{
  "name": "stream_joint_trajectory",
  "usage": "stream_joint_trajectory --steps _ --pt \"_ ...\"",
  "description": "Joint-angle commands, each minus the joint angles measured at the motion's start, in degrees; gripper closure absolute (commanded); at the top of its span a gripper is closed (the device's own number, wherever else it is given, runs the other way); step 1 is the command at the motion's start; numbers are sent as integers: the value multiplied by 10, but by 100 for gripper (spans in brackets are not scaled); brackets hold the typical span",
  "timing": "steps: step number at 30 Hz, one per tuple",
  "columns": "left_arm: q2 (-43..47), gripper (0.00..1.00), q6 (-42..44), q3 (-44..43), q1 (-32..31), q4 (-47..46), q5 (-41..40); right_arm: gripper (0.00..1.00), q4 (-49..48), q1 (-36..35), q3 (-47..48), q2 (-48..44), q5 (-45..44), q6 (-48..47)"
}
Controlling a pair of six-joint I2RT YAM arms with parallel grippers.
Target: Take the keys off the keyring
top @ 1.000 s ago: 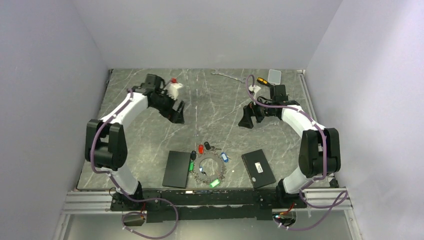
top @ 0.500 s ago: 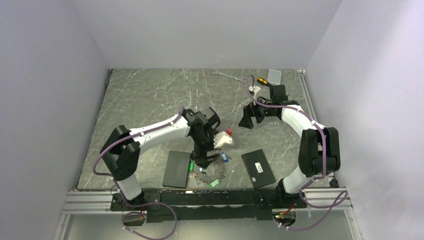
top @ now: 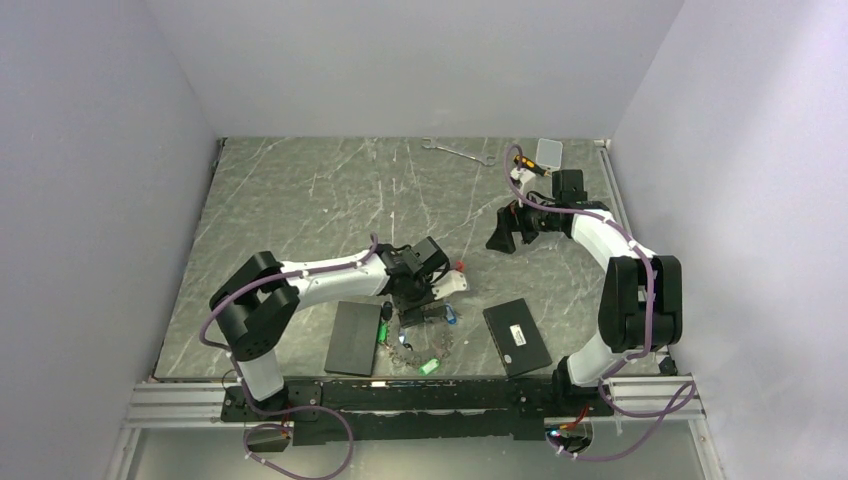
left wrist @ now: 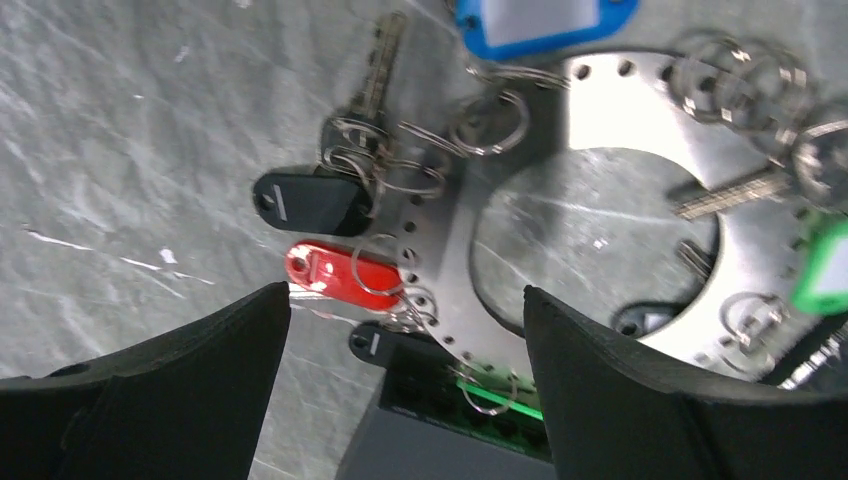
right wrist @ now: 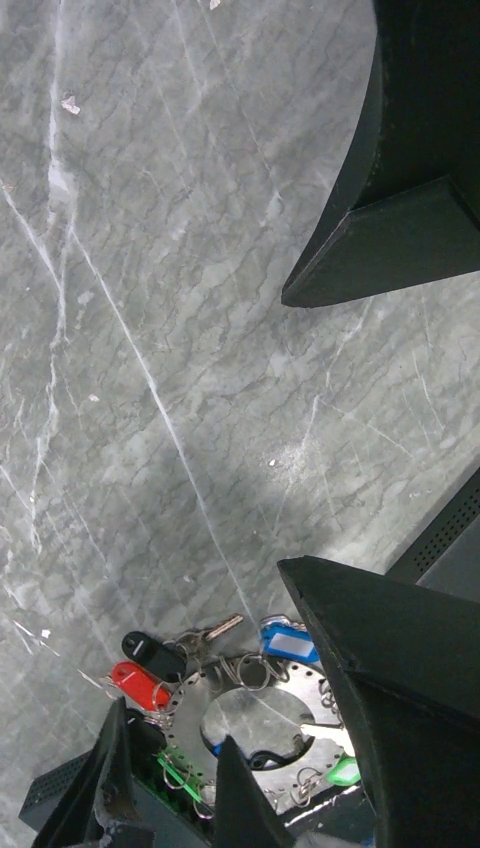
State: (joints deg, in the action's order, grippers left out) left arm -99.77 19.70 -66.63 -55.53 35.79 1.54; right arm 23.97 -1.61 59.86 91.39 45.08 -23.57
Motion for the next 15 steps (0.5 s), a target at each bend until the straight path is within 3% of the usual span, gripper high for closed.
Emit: stream_joint_trajectory --steps 1,11,15 --pt "-6 10 -13 23 -4 -86 -80 0 -13 5 17 -16 16 5" --pt "-31 9 11 60 -2 -175 -149 0 -16 6 17 -9 9 7" --pt "-66 10 5 6 66 -157 -95 0 -16 6 18 -5 8 7"
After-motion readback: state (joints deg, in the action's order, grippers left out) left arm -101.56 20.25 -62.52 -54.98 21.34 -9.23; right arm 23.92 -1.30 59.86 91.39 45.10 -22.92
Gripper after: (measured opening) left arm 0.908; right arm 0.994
